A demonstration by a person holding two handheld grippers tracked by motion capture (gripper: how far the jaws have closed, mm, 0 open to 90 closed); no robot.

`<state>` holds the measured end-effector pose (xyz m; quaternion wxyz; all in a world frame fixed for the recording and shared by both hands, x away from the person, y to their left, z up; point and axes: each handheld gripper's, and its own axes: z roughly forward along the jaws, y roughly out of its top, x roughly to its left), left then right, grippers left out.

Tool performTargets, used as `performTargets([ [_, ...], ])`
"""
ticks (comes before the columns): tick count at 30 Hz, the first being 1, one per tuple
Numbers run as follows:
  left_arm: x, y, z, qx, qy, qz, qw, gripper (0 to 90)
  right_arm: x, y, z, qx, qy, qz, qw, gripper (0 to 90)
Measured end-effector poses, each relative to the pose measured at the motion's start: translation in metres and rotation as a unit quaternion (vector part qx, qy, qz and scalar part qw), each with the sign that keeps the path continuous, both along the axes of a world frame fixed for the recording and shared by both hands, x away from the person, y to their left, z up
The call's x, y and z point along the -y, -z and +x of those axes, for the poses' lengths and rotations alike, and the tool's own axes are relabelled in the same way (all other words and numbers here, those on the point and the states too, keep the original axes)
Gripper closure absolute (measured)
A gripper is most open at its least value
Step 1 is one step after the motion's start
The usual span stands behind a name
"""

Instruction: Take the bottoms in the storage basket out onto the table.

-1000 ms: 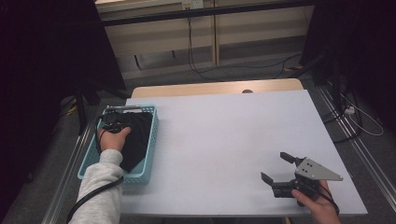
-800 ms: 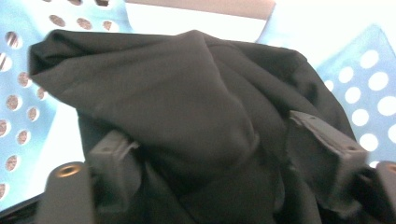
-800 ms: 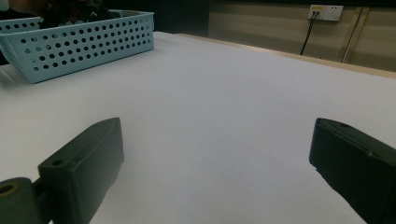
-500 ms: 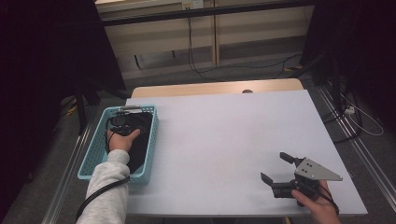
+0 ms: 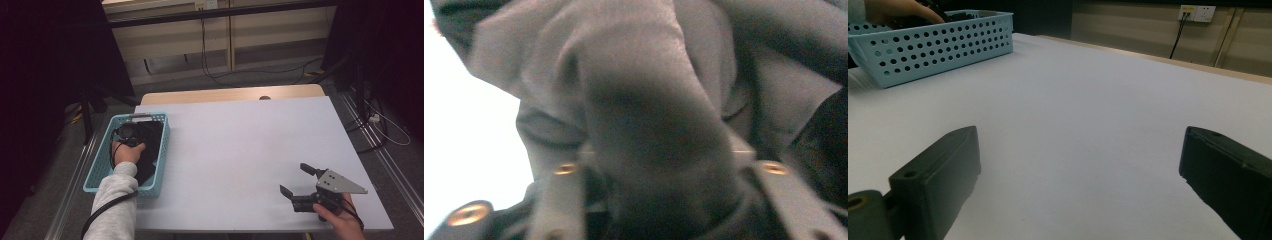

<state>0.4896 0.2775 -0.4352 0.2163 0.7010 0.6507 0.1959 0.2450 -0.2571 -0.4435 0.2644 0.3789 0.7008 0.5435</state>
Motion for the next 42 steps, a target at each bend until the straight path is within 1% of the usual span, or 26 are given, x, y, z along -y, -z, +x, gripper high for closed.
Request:
performTargets([
  [1, -0.002, -0.001, 0.000, -0.004, 0.001, -0.003, 1.0000, 69.0, 0.000, 0.000, 0.000, 0.000, 0.000, 0.000, 1.0000, 2.6],
  [3, -0.003, -0.001, 0.000, -0.003, -0.004, -0.011, 0.9999, 71.5, 0.000, 0.000, 0.000, 0.000, 0.001, 0.000, 1.0000, 2.6],
  [4, -0.005, -0.003, -0.001, -0.010, 0.001, -0.012, 0.9999, 72.5, 0.000, 0.000, 0.000, 0.000, 0.001, 0.001, 1.0000, 2.6],
  [6, -0.007, -0.006, -0.001, -0.014, -0.013, -0.036, 0.9992, 74.0, 0.001, 0.000, 0.000, -0.001, 0.003, 0.002, 1.0000, 2.6],
  [7, -0.009, -0.007, -0.001, -0.017, -0.014, -0.042, 0.9989, 74.6, 0.002, 0.000, 0.000, 0.000, 0.002, 0.001, 1.0000, 2.6],
  [8, -0.011, -0.009, -0.001, -0.020, -0.015, -0.045, 0.9987, 74.9, 0.002, 0.000, 0.000, 0.000, 0.003, 0.001, 1.0000, 2.6],
  [9, -0.013, -0.013, -0.002, -0.029, -0.011, -0.049, 0.9983, 75.2, 0.002, 0.000, 0.000, 0.000, 0.004, 0.001, 1.0000, 2.6],
  [10, -0.014, -0.016, -0.002, -0.028, -0.021, -0.062, 0.9974, 75.4, 0.003, 0.000, 0.000, 0.000, 0.004, 0.002, 1.0000, 2.6],
  [12, -0.019, -0.025, -0.003, -0.035, -0.020, -0.068, 0.9969, 75.7, 0.003, 0.000, 0.000, 0.001, 0.006, 0.004, 1.0000, 2.6],
  [13, -0.020, -0.030, -0.004, -0.031, -0.022, -0.071, 0.9967, 75.8, 0.004, 0.000, 0.000, 0.001, 0.006, 0.005, 1.0000, 2.6],
  [14, -0.022, -0.037, -0.004, -0.029, -0.019, -0.073, 0.9967, 75.8, 0.004, 0.000, 0.000, 0.000, 0.007, 0.005, 1.0000, 2.6],
  [17, -0.024, -0.059, -0.006, -0.011, -0.010, -0.077, 0.9970, 75.9, 0.004, 0.000, 0.001, 0.000, 0.007, 0.006, 1.0000, 2.6],
  [18, -0.025, -0.065, -0.006, -0.009, -0.004, -0.075, 0.9971, 75.9, 0.003, 0.000, 0.001, 0.000, 0.006, 0.005, 1.0000, 2.6],
  [22, -0.025, -0.090, -0.007, 0.016, 0.009, -0.079, 0.9967, 75.9, 0.001, 0.000, 0.001, 0.000, 0.004, 0.003, 1.0000, 2.6],
  [23, -0.025, -0.094, -0.008, 0.021, 0.011, -0.078, 0.9966, 75.9, 0.000, 0.000, 0.001, 0.000, 0.003, 0.003, 1.0000, 2.6],
  [24, -0.025, -0.099, -0.008, 0.029, 0.018, -0.072, 0.9968, 76.0, -0.001, 0.000, 0.001, 0.000, 0.001, 0.003, 1.0000, 2.6],
  [27, -0.021, -0.114, -0.010, 0.049, 0.028, -0.074, 0.9957, 76.0, -0.001, 0.000, 0.001, 0.000, -0.001, 0.001, 1.0000, 2.6],
  [29, -0.020, -0.124, -0.011, 0.063, 0.038, -0.075, 0.9945, 76.0, -0.001, 0.000, 0.001, 0.001, 0.001, 0.003, 1.0000, 2.5],
  [31, -0.017, -0.134, -0.013, 0.072, 0.047, -0.079, 0.9931, 76.0, 0.000, 0.000, 0.001, 0.000, 0.002, 0.003, 1.0000, 2.5],
  [35, -0.005, -0.154, -0.016, 0.100, 0.069, -0.082, 0.9892, 76.1, -0.001, 0.000, 0.001, 0.001, 0.001, 0.003, 1.0000, 2.5],
  [36, -0.003, -0.160, -0.018, 0.106, 0.077, -0.082, 0.9879, 76.1, -0.001, 0.000, 0.001, 0.001, 0.000, 0.002, 1.0000, 2.5],
  [37, 0.001, -0.166, -0.019, 0.117, 0.084, -0.086, 0.9859, 76.1, -0.001, 0.000, 0.001, 0.001, 0.000, 0.001, 1.0000, 2.5],
  [38, 0.003, -0.170, -0.020, 0.121, 0.087, -0.089, 0.9849, 76.1, -0.001, 0.000, 0.001, 0.001, 0.000, 0.001, 1.0000, 2.5],
  [39, 0.006, -0.176, -0.021, 0.130, 0.094, -0.091, 0.9829, 76.1, -0.001, 0.000, 0.001, 0.001, 0.000, 0.001, 1.0000, 2.5],
  [41, 0.010, -0.185, -0.022, 0.139, 0.106, -0.094, 0.9800, 76.1, -0.001, 0.000, 0.001, 0.001, 0.000, 0.002, 1.0000, 2.5],
  [42, 0.013, -0.190, -0.023, 0.152, 0.109, -0.100, 0.9773, 76.1, -0.001, 0.000, 0.001, 0.001, 0.000, 0.002, 1.0000, 2.5],
])
